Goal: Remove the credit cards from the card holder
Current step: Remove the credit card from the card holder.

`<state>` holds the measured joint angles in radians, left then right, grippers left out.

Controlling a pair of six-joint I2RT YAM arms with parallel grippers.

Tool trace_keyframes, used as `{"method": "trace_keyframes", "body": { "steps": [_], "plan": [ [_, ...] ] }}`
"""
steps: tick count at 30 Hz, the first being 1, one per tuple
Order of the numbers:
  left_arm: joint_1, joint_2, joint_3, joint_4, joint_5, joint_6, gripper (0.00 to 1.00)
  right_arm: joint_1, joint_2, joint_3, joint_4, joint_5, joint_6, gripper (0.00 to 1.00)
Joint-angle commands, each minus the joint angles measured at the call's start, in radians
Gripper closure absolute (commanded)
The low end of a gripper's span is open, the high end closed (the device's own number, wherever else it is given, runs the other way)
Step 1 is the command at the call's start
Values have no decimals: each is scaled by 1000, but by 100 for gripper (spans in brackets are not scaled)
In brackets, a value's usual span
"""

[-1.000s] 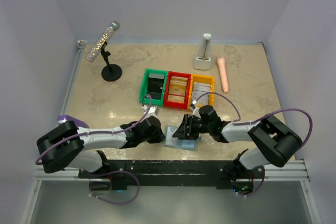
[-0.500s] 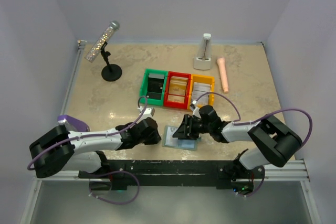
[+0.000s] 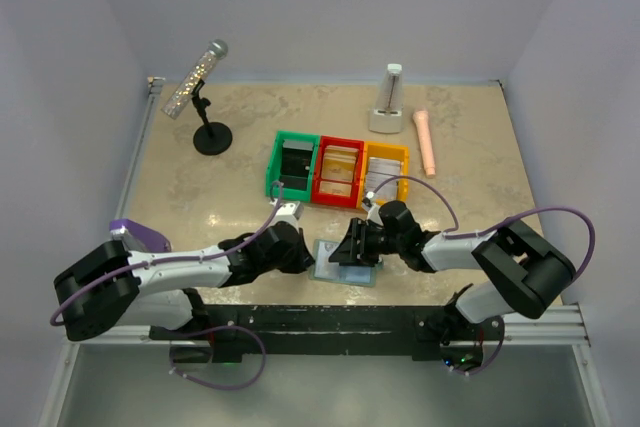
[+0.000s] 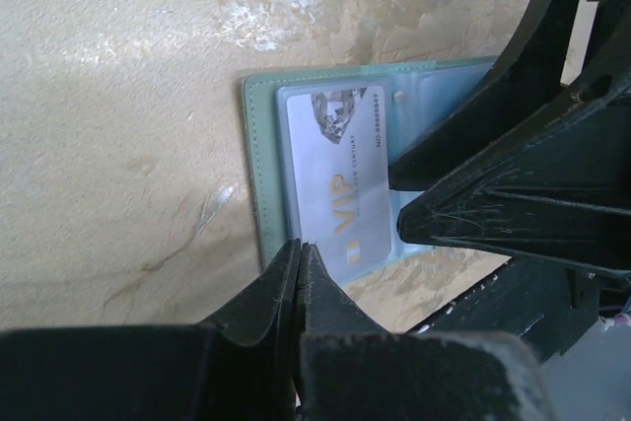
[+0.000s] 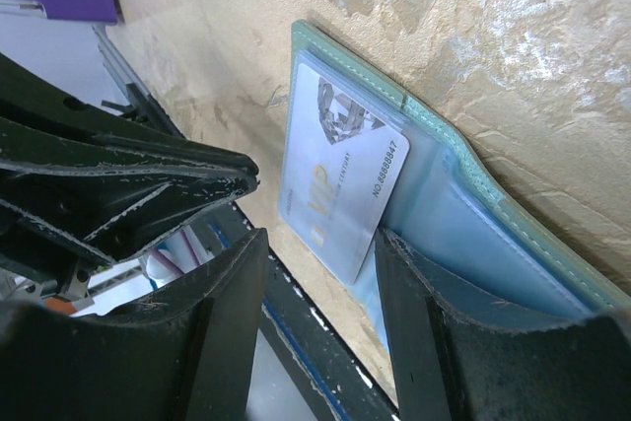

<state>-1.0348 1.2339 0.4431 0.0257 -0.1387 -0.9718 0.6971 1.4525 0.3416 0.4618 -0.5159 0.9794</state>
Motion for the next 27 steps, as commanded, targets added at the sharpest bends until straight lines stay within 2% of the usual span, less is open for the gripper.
{"method": "trace_keyframes", "body": {
  "steps": [1,9,27],
  "plan": [
    [-2,12,0,68,25,30,100,-5,11,2,3,7,-12,47],
    [-2,64,2,100,44,31,100,-7,17,2,6,5,-10,48],
    [-4,147,2,37,8,-16,100,-7,-29,-12,5,7,-4,48]
  ]
}}
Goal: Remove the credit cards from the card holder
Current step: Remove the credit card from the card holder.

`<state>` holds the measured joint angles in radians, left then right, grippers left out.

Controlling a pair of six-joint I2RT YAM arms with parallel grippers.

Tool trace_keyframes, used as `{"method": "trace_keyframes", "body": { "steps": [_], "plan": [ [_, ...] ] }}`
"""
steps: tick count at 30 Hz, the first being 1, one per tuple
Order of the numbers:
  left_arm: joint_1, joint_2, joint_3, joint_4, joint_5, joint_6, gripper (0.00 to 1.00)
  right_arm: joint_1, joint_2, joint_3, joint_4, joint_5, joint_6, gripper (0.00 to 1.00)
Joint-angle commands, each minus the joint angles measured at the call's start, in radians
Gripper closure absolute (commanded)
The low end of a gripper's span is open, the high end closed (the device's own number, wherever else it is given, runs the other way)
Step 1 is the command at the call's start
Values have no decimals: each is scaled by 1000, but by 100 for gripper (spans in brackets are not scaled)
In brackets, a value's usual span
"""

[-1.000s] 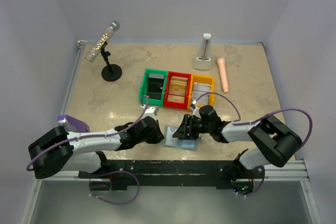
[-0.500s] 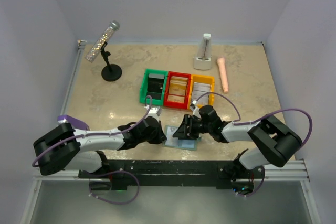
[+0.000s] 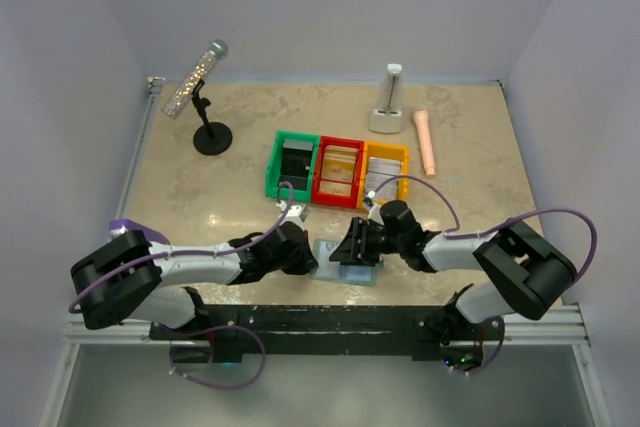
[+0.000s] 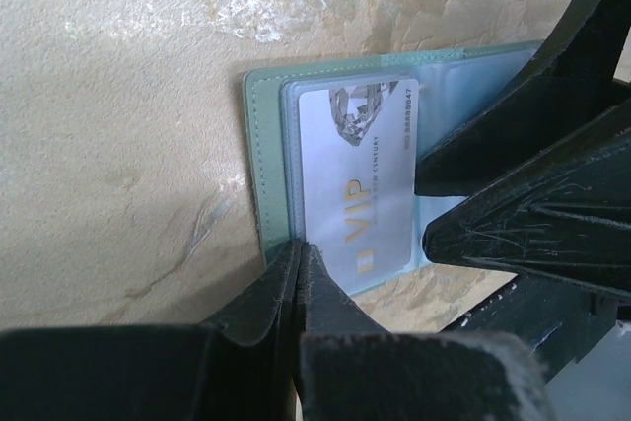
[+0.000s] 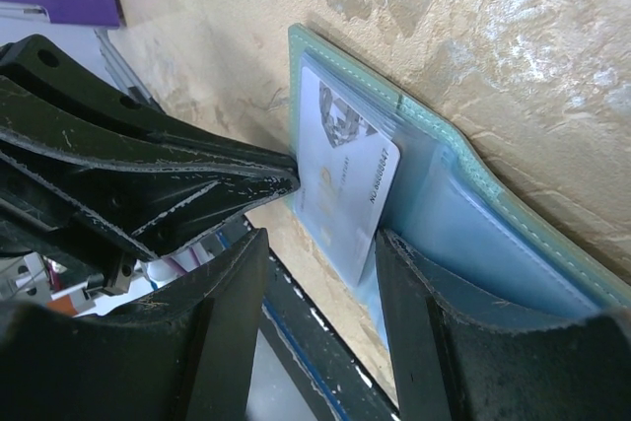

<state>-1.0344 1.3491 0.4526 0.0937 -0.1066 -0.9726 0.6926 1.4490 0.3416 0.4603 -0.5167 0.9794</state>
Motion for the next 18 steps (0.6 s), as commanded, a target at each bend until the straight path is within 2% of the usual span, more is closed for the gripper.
{"method": "trace_keyframes", "body": {
  "steps": [1,18],
  "plan": [
    [-3,28,-14,-35,-27,-17,100,-1,-30,-15,11,10,1,48],
    [-4,45,-43,-18,-8,-44,100,-4,-13,-58,187,-5,54,49]
  ]
}}
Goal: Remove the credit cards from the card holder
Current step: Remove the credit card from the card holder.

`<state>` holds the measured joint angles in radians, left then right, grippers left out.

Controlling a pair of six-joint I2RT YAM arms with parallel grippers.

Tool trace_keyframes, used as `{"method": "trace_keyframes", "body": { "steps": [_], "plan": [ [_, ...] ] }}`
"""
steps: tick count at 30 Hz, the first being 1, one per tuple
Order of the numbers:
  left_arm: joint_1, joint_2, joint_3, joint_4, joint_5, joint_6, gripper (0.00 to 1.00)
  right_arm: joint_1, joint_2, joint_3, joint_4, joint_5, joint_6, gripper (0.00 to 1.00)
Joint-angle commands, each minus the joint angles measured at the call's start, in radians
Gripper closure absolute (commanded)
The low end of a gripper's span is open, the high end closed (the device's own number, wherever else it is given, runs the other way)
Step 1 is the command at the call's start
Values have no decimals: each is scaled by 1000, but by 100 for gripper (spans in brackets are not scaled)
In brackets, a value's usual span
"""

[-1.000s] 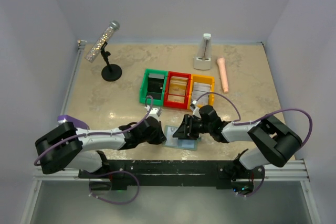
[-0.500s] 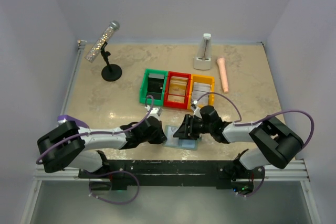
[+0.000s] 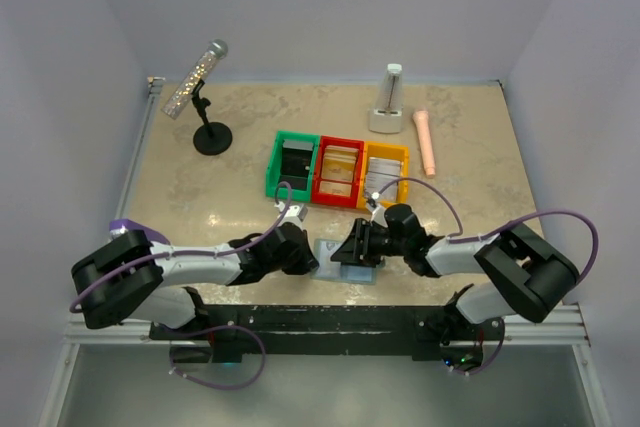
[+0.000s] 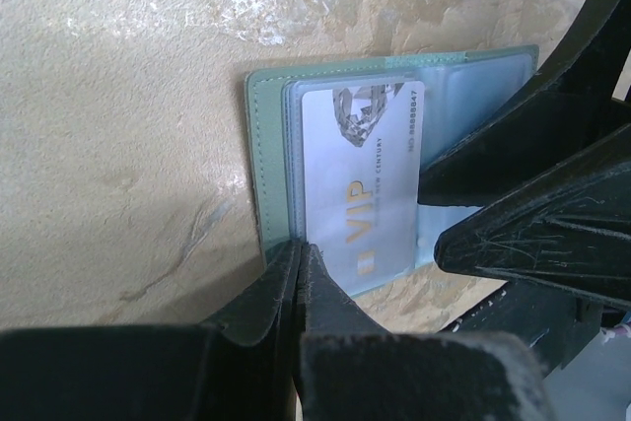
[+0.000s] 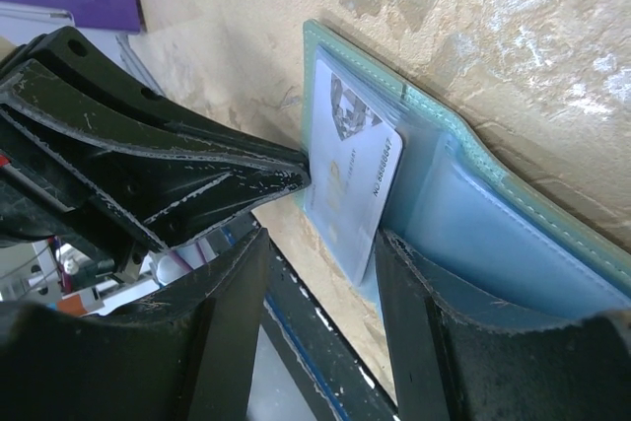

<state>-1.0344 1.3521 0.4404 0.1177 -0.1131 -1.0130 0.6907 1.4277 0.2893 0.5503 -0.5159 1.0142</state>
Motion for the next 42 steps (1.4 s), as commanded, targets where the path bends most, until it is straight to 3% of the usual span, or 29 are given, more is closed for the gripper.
{"method": "trace_keyframes", "body": {
  "steps": [1,16,27,42],
  "plan": [
    [-4,45,-31,-41,0,-4,100,-2,7,-6,97,-4,23,49],
    [-4,74,-31,-21,20,-7,100,-5,-18,-10,120,-7,9,50],
    [-4,91,-31,-3,33,-6,100,-5,63,-47,339,-41,50,50],
    [-4,142,-6,22,73,14,100,-5,66,-42,376,-79,49,50]
  ]
}}
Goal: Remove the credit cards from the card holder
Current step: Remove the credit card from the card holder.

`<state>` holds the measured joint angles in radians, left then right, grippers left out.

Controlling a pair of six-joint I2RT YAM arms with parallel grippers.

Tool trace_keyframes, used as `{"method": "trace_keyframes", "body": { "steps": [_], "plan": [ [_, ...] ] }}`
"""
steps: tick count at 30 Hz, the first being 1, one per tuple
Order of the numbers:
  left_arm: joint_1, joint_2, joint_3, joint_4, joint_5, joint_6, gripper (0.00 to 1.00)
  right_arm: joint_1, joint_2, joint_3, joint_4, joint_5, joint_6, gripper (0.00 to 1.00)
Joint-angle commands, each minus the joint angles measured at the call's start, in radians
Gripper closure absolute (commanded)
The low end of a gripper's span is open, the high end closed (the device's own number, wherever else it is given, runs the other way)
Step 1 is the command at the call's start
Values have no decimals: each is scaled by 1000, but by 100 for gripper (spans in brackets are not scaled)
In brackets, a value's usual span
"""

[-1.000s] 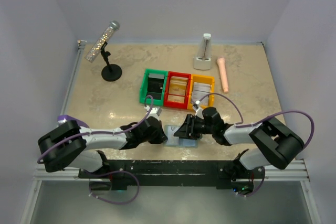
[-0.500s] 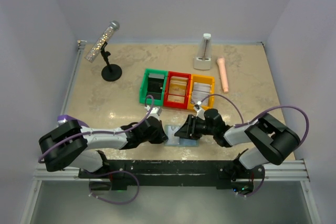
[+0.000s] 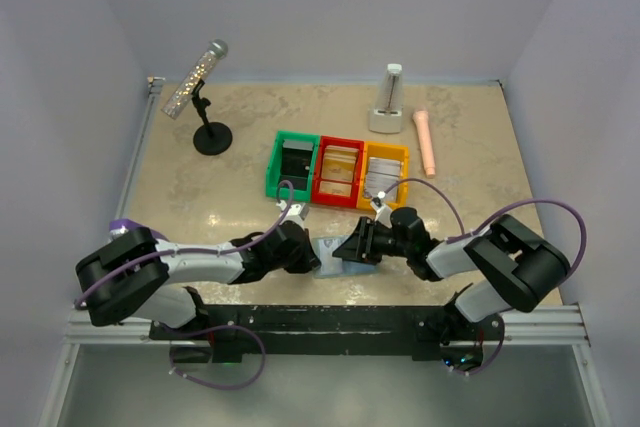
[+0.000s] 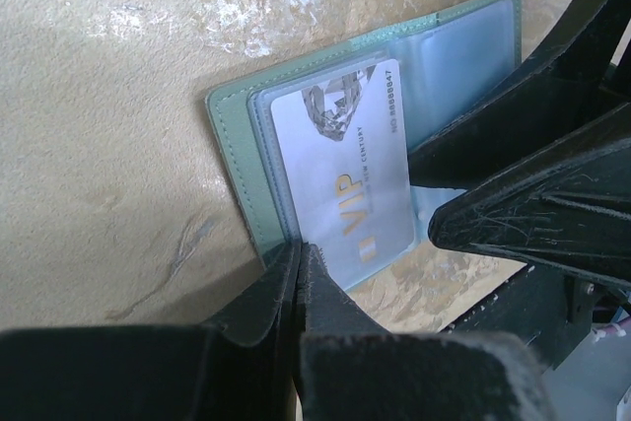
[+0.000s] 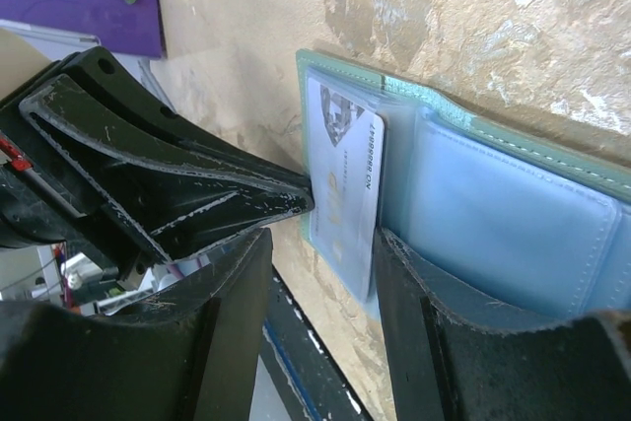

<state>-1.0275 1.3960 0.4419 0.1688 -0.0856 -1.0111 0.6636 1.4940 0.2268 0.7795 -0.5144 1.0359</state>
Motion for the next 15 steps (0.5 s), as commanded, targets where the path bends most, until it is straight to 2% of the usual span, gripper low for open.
{"method": "trace_keyframes", "body": {
  "steps": [1,15],
  "plan": [
    [-11,100,-8,-29,46,12,100,22,2,20,150,-82,26,51],
    [-11,78,-17,-29,27,8,100,24,-18,5,167,-125,15,52]
  ]
}}
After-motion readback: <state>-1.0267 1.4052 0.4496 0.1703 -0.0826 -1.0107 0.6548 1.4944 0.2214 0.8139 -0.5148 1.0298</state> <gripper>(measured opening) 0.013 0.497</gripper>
